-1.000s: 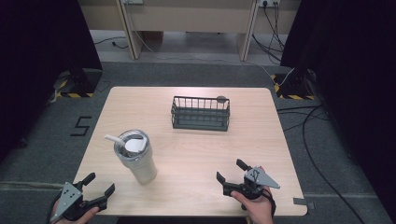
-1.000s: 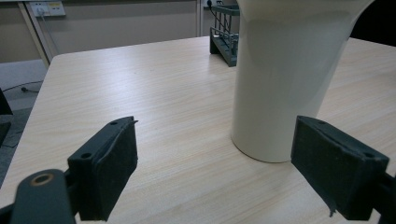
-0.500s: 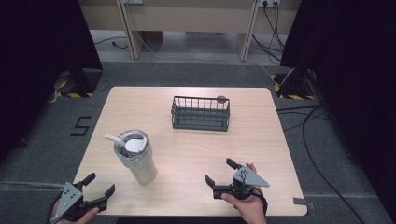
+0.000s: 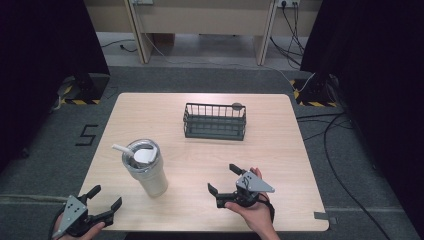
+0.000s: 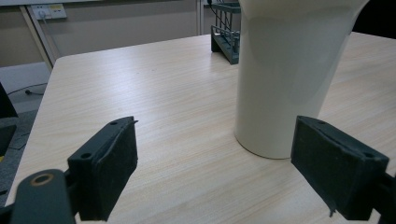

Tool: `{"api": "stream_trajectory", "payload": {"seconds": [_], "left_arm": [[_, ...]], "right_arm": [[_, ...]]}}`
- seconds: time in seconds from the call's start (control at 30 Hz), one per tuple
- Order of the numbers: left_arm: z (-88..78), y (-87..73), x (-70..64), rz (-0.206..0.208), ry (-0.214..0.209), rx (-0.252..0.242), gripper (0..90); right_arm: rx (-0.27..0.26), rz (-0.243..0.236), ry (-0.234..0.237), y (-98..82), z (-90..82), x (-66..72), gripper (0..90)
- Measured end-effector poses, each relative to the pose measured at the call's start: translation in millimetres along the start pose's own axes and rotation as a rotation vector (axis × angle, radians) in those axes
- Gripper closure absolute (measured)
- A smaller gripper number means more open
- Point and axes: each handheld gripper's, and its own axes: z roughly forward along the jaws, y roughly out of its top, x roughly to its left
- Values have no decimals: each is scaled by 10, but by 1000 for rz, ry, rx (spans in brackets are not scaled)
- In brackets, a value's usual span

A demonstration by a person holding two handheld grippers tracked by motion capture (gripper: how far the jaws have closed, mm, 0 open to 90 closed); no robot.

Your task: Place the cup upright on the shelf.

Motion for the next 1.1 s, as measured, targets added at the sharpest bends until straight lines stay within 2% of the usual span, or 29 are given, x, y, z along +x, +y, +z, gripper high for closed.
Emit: {"api": "stream_trajectory", "payload": {"seconds": [0.4, 1.1], "left_arm": [[-9, 5, 11, 7, -1, 0, 141], [-15, 10, 25, 8, -1, -5, 142]], "right_arm": [[-5, -33, 52, 114, 260, 146, 37], [22, -55, 152, 134, 762, 443, 53]]}}
